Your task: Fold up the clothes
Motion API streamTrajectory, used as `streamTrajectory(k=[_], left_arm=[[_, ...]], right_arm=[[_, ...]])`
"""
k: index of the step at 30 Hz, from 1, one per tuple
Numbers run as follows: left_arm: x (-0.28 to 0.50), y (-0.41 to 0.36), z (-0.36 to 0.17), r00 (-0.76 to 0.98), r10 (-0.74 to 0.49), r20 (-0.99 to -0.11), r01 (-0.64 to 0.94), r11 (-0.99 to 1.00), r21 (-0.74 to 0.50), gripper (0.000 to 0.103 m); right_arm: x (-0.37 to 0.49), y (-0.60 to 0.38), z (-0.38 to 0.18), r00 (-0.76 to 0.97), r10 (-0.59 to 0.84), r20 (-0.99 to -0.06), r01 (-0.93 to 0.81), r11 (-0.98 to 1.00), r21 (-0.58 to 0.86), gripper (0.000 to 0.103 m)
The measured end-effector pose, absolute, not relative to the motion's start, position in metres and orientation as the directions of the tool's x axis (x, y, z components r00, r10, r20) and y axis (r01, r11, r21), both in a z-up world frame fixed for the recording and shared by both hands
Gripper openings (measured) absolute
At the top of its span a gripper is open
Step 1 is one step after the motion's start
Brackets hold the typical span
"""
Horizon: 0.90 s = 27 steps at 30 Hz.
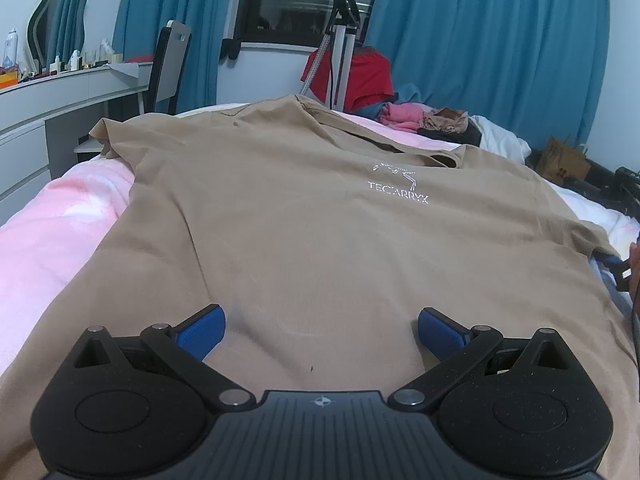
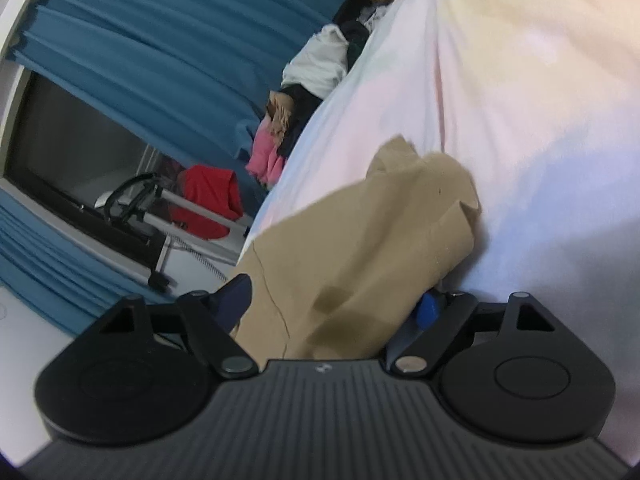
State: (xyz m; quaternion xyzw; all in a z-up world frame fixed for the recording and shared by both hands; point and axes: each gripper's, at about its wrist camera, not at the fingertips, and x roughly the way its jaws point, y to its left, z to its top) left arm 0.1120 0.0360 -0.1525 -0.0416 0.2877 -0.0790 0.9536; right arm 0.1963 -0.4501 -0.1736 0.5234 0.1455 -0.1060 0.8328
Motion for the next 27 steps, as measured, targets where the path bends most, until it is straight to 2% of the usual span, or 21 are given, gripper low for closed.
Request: streamTrajectory(k=[2,6,9,11,12,13,14,15,19,27], left_arm=[[0.112,0.036,-0.153,0.822,-0.176,-0.541,0.127,0.984,-0.128,0.103],[0.112,0.036,-0.153,0.823,-0.177,-0.54,0.127,0.983,-0.13,0.103],[0.112,0.036,-0.153,0.824,-0.179,-0.537,0.127,0.983,-0.133,0.103],[0.112,0.036,-0.154,0.826,-0.18,-0.534,0.127,0.983,-0.136,0.103],[0.112,0.035,-0.154,0.826,-0.177,-0.535,0.125,0.983,-0.132,0.103],[0.112,0.034,-0.154,0.827,-0.172,-0.536,0.124,0.984,-0.126,0.103],[0.112,0.033,-0.154,0.827,-0.168,-0.536,0.121,0.985,-0.122,0.103],[0.112,0.032,-0.154,0.827,-0.163,-0.537,0.118,0.986,-0.119,0.103],[0.111,0.038,-0.145,0.834,-0.138,-0.534,0.083,0.989,-0.125,0.103],[0.103,0.073,-0.11,0.857,-0.073,-0.51,-0.022,0.984,-0.178,0.103]], right_arm=[[0.203,-0.456,-0.178,0.929,-0.031,-0.368,0.346,0.42,0.839,0.084],[0.224,-0.466,-0.186,0.938,-0.086,-0.335,0.33,0.51,0.794,0.084],[0.239,-0.469,-0.189,0.946,-0.135,-0.294,0.322,0.499,0.804,0.072],[0.249,-0.468,-0.188,0.943,-0.148,-0.299,0.332,0.519,0.788,0.051],[0.254,-0.467,-0.187,0.941,-0.147,-0.305,0.335,0.544,0.769,0.036],[0.257,-0.466,-0.186,0.937,-0.15,-0.316,0.343,0.57,0.747,0.028],[0.259,-0.465,-0.184,0.93,-0.158,-0.333,0.358,0.598,0.717,0.012],[0.258,-0.464,-0.18,0.927,-0.165,-0.336,0.363,0.614,0.701,0.008],[0.251,-0.453,-0.152,0.92,-0.225,-0.322,0.381,0.713,0.588,0.006],[0.258,-0.386,-0.053,0.923,-0.308,-0.231,0.373,0.863,0.341,0.006]])
